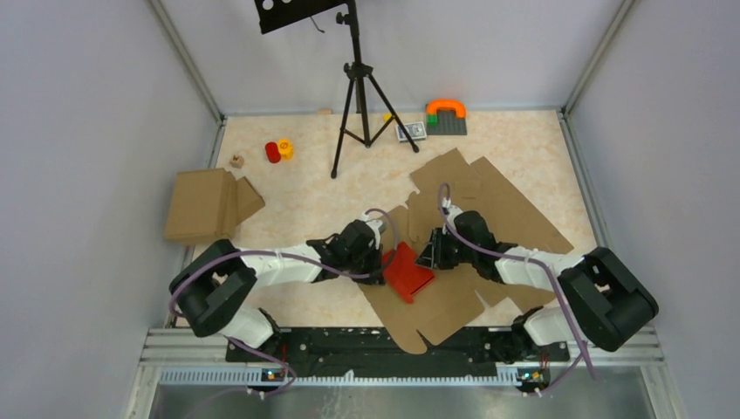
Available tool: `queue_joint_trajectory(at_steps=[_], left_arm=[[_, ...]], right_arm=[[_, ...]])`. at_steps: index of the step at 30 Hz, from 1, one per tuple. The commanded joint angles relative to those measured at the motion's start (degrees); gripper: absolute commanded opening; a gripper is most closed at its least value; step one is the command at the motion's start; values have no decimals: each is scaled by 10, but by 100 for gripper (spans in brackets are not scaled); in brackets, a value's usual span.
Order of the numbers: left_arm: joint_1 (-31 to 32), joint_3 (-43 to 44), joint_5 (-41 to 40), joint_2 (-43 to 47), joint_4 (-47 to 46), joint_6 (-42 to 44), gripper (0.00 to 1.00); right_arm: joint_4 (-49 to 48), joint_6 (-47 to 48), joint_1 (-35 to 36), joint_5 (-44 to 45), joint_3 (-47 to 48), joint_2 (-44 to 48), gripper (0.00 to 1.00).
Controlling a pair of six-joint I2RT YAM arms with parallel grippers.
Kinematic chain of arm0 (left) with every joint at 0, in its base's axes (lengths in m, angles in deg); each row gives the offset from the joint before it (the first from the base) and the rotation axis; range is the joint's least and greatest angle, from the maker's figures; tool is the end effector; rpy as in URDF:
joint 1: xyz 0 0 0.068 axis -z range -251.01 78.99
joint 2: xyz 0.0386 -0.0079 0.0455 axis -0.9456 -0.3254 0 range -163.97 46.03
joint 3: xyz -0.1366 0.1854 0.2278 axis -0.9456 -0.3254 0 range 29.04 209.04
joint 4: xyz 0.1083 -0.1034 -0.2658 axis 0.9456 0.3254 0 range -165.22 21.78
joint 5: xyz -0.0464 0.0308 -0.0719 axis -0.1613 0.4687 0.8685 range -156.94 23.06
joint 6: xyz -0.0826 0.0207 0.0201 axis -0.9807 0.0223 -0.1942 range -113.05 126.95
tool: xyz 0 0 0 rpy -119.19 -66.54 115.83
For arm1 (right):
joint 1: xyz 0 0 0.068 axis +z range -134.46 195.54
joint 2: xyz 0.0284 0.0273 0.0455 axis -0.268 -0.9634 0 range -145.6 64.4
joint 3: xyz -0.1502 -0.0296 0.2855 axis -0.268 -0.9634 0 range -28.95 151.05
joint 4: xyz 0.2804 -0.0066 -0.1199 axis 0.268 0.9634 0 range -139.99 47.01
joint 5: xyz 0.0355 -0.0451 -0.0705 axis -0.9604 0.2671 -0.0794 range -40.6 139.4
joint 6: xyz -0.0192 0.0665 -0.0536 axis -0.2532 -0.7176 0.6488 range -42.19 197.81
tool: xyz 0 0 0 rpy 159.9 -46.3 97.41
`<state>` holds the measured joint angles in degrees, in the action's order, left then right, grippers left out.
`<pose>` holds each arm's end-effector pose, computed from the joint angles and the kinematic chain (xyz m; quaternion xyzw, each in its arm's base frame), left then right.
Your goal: Fold the paper box
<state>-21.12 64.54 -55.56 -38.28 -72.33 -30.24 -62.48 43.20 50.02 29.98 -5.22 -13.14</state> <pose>0.1935 -0.2535 0.1312 0.1363 0.9306 -0.2928 0.1721 0.2184 0.1812 0.1260 -0.0685 0.8982 0.3569 0.2475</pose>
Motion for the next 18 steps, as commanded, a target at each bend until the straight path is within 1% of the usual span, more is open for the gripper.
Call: queue_joint_trajectory(at_steps=[1, 5, 7, 11, 14, 18], left_arm=[[1, 38, 18, -43, -128, 14, 3], [1, 47, 35, -65, -171, 10, 4], [0, 57, 40, -75, -176, 13, 4], [0, 77, 37, -79, -171, 24, 4], [0, 95, 33, -77, -159, 34, 5], [-2, 106, 35, -72, -166, 40, 5]], right_arm=[[40, -5, -3, -25, -15, -3, 0], [43, -10, -14, -30, -18, 1, 0], [37, -16, -21, -39, -24, 3, 0], [-5, -41, -44, -92, -43, 4, 0], [-17, -54, -48, -117, -44, 12, 0], [-30, -76, -48, -143, -43, 28, 0]])
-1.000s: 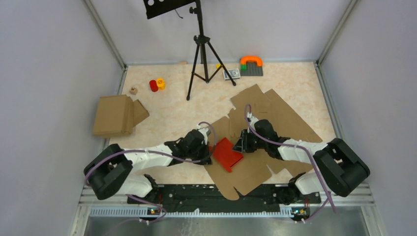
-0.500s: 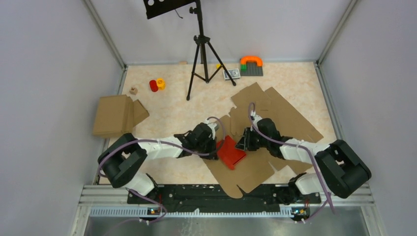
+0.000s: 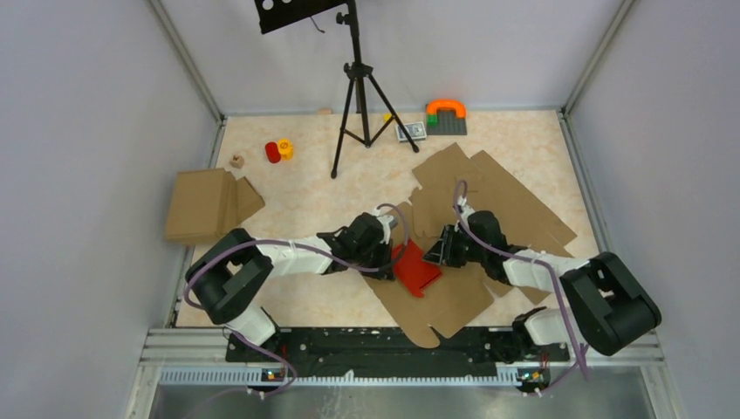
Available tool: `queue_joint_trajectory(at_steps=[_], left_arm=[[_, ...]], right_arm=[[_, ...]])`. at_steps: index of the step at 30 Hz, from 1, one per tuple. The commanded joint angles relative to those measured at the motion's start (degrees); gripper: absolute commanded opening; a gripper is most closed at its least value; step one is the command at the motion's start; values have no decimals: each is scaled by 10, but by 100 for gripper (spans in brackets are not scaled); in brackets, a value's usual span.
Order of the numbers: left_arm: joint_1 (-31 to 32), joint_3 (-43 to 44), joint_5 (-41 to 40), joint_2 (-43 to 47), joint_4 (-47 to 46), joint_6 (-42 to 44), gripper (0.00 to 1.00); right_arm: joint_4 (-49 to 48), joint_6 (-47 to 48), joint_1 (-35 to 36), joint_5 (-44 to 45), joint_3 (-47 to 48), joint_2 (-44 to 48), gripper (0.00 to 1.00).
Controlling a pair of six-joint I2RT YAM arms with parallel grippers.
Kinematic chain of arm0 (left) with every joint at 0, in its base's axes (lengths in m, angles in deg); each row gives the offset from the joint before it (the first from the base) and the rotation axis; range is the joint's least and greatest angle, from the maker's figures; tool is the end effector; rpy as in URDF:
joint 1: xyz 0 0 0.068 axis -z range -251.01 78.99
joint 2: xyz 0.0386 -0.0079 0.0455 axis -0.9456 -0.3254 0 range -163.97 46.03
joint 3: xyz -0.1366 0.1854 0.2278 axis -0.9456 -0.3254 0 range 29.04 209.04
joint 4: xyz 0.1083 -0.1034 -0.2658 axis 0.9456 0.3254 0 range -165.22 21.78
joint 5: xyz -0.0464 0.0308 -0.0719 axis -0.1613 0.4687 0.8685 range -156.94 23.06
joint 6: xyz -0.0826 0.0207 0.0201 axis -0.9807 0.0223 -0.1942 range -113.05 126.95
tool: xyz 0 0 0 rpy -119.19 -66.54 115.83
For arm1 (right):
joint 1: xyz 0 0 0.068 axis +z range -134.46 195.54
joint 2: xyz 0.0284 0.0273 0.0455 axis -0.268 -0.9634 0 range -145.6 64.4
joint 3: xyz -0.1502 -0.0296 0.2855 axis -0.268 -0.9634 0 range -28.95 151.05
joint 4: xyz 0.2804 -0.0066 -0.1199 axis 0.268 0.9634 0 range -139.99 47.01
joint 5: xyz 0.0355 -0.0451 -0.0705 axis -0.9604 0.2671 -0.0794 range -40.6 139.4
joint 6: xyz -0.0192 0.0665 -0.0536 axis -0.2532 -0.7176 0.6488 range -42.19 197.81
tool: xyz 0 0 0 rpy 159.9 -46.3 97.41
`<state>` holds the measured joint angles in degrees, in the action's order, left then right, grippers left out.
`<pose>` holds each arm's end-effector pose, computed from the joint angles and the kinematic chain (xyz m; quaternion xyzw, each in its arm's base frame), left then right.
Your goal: Fold the paper box
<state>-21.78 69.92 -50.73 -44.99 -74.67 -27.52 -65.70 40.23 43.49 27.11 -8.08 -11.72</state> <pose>0.2138 -0.2811 0.1301 0.1668 0.9185 -0.3211 0.1595 0.2263 0.1534 0.1231 -0.0076 0.8914 0.3733 0.2571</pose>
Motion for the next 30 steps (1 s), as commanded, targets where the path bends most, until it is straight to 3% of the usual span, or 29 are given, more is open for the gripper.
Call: queue_joint_trajectory(at_steps=[1, 7, 15, 21, 30], left_arm=[[4, 53, -12, -4, -149, 12, 5], [-21, 33, 19, 1, -228, -2, 8], [-26, 53, 101, -17, -259, -32, 10], [-25, 55, 138, -11, -248, -51, 12], [-21, 50, 120, -21, -179, -41, 14]], right_arm=[[0, -51, 18, -119, -14, 18, 0], [18, -54, 18, -121, -6, 37, 0], [-3, -51, 18, -124, -3, -7, 0], [7, -45, 18, -109, 18, -16, 0], [32, -45, 26, -94, 31, 6, 0]])
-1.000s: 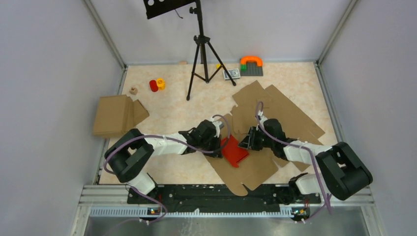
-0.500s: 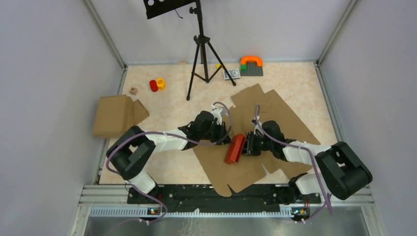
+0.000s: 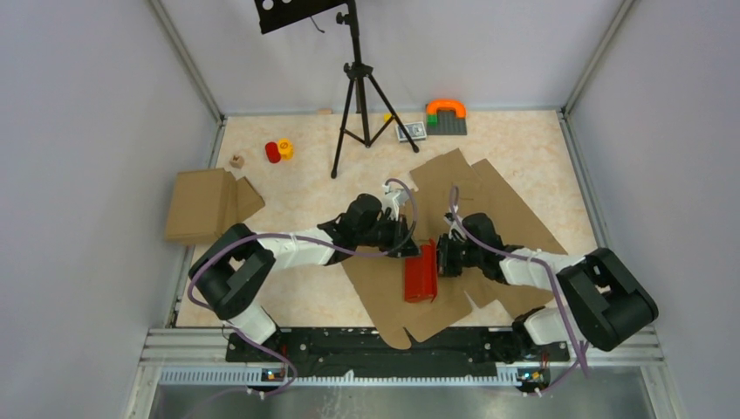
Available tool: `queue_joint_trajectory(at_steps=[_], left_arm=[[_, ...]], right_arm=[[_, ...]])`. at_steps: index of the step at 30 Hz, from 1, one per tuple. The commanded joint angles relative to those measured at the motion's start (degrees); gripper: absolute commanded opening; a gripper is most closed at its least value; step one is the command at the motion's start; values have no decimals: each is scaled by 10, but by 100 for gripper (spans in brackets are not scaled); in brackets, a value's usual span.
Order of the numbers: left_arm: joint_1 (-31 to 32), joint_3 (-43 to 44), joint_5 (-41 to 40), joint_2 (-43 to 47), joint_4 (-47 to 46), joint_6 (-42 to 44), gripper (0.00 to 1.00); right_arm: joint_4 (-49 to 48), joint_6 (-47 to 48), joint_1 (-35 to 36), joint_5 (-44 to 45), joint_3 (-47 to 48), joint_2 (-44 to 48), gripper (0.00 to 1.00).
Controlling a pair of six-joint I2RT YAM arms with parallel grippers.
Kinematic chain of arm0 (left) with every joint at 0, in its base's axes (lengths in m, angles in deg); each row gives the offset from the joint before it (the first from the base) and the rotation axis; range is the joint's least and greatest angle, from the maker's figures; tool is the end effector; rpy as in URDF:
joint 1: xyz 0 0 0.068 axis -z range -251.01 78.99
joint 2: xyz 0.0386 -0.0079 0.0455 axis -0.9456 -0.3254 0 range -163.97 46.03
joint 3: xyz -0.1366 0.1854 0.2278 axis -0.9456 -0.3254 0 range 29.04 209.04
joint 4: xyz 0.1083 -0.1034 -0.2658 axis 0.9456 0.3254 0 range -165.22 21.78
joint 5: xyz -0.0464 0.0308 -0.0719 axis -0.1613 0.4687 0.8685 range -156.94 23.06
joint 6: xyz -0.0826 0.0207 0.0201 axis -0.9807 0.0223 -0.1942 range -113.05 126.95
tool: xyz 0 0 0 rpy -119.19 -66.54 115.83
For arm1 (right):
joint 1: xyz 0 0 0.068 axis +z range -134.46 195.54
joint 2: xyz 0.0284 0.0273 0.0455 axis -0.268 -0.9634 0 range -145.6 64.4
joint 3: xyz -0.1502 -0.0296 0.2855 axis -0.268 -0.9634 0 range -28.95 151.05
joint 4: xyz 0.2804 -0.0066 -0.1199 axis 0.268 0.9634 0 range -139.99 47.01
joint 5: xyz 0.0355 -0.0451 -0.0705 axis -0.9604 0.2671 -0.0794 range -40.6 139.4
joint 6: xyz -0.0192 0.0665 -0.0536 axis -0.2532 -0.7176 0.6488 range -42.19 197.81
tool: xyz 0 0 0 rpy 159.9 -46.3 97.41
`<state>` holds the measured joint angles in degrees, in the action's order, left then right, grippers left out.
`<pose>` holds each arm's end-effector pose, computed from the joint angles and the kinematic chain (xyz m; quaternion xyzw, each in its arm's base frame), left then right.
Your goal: Fold the paper box
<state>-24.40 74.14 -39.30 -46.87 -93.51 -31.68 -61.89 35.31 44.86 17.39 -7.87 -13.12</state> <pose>0.2488 -0.3156 0.1840 0.1784 0.8285 -0.4831 0.2202 0.2085 0.1643 0.1152 -0.0040 0.8930 0.4237 0.1517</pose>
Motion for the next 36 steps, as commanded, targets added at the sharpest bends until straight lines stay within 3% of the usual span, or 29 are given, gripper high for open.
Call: queue_joint_trajectory(at_steps=[1, 12, 17, 26, 36], left_arm=[[8, 7, 2, -3, 13, 1, 15], [23, -41, -50, 28, 34, 2, 20], [23, -91, -76, 64, -11, -38, 37], [26, -144, -87, 88, -54, -64, 37], [39, -143, -81, 83, -75, -70, 37]], right_arm=[[-4, 3, 14, 3, 31, 23, 0], [-22, -25, 16, -2, 19, 65, 0], [3, -19, 17, -5, 43, 67, 1], [19, -31, 18, -2, 40, 97, 8], [37, -21, 18, -14, 37, 109, 31]])
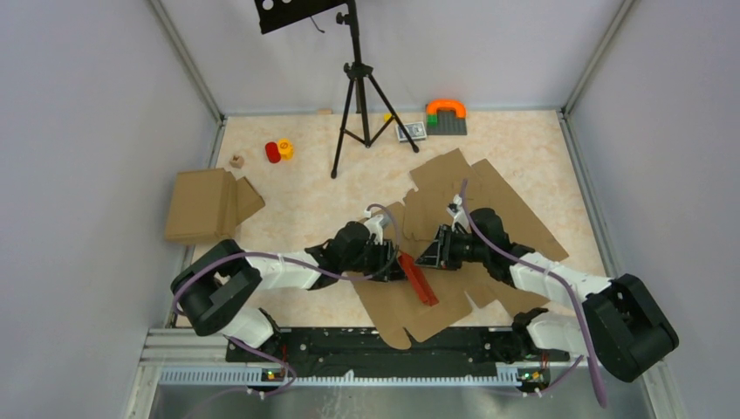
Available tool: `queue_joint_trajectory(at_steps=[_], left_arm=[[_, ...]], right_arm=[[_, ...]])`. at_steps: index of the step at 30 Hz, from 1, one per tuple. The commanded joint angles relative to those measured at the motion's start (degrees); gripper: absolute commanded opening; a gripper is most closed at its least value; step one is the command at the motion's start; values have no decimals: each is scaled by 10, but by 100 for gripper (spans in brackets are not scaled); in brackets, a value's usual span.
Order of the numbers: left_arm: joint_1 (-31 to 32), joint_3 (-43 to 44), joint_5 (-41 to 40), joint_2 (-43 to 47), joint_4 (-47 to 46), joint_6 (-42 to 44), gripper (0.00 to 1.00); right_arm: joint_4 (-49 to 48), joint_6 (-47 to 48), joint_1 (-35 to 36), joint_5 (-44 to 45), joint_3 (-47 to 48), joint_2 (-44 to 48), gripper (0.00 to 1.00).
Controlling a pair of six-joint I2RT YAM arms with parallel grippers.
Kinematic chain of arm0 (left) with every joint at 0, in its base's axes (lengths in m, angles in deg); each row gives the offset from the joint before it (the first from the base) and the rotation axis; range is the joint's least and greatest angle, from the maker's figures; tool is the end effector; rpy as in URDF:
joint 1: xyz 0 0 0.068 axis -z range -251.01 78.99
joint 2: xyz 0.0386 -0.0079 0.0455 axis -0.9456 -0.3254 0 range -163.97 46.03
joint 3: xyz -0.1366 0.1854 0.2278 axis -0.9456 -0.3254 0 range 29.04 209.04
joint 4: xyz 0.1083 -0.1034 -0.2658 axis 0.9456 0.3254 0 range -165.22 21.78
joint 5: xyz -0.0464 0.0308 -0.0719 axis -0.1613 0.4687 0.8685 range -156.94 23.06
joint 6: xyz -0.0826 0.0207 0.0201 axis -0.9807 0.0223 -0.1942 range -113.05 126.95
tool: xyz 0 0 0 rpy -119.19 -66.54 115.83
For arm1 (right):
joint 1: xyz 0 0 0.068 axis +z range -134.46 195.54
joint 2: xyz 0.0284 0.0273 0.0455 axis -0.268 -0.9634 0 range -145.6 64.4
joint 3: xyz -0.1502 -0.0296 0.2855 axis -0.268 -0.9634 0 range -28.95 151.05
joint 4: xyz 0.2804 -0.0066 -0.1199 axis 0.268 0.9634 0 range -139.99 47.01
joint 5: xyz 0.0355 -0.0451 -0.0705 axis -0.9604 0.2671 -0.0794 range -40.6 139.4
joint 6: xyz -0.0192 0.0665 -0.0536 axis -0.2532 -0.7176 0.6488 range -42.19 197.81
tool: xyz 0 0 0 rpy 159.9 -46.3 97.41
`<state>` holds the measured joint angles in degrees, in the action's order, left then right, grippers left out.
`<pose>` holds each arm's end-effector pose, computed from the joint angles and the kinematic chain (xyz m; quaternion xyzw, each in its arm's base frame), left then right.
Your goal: Fold the paper box
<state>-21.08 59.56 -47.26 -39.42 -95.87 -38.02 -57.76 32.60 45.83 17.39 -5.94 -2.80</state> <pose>0.1943 -0.2716 0.1425 0.1175 0.8668 -0.4414 0.2001 0.2042 0.1669 0.1626 -0.0118 0.8670 0.4598 0.1919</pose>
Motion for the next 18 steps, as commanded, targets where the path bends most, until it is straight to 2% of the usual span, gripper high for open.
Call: queue_joint_trajectory(at_steps=[1, 4, 7, 9, 18], left_arm=[[6, 4, 0, 7, -54, -7, 37], [9, 10, -1, 4, -54, -7, 37], [9, 13, 0, 2, -54, -7, 37], [9, 17, 2, 0, -54, -6, 38], [15, 46, 10, -15, -51, -7, 38]], right_arm=[[-1, 10, 8, -14, 17, 3, 31], [5, 15, 8, -17, 14, 6, 34], [21, 22, 8, -10, 14, 34, 49], [31, 23, 8, -5, 14, 52, 53], [37, 23, 8, -15, -5, 62, 56]])
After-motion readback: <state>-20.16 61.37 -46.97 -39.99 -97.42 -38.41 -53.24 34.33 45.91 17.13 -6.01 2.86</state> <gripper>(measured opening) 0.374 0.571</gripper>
